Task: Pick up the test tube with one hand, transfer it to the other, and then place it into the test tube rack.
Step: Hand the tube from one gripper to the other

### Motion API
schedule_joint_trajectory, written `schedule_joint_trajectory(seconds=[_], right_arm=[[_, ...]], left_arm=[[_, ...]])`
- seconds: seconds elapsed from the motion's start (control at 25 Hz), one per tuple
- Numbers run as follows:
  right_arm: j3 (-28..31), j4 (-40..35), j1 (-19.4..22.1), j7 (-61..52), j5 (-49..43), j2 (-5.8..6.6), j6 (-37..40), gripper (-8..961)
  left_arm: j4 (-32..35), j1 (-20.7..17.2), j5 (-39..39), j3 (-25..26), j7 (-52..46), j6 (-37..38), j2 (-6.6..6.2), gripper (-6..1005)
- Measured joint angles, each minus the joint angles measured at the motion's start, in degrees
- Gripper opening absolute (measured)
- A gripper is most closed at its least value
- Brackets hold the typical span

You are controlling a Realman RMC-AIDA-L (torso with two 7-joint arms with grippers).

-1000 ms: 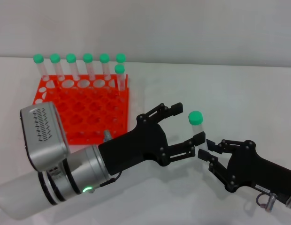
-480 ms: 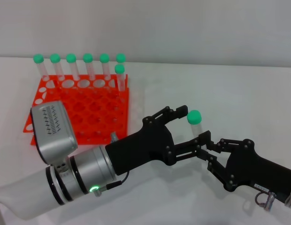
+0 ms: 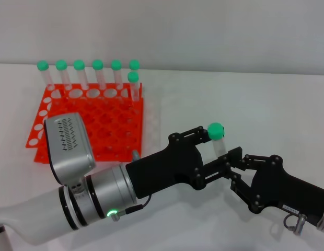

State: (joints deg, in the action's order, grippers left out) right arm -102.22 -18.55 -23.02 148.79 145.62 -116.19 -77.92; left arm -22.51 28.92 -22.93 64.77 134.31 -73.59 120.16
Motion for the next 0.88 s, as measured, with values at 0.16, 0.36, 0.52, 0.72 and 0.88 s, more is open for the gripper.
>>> schedule_joint_trajectory(seconds=[0.16, 0.36, 0.52, 0.72, 0.88], right_arm=[[0.0, 0.0, 0.0, 0.0, -0.1, 0.0, 0.1, 177], [0.0, 0.1, 0.1, 0.0, 0.0, 0.0, 0.1, 177], [0.0, 0.2, 0.1, 0.0, 0.2, 0.0, 0.2, 177], [0.3, 0.2, 0.1, 0.1, 0.2, 0.0, 0.2, 178], [0.4, 0.1, 0.1, 0.1, 0.3, 0.0, 0.1, 178]], left_arm=[[-0.2, -0.2, 1.0, -0.1, 0.2, 0.0, 0.07, 666], [-0.2, -0.3, 2.3, -0.2, 0.3, 0.0, 0.07, 511], [-0.3, -0.4, 2.7, -0.3, 0.3, 0.0, 0.08, 459], [-0.3, -0.4, 2.7, -0.3, 0.4, 0.0, 0.01, 404], [-0.2, -0.4, 2.5, -0.4, 0.4, 0.0, -0.09, 364]])
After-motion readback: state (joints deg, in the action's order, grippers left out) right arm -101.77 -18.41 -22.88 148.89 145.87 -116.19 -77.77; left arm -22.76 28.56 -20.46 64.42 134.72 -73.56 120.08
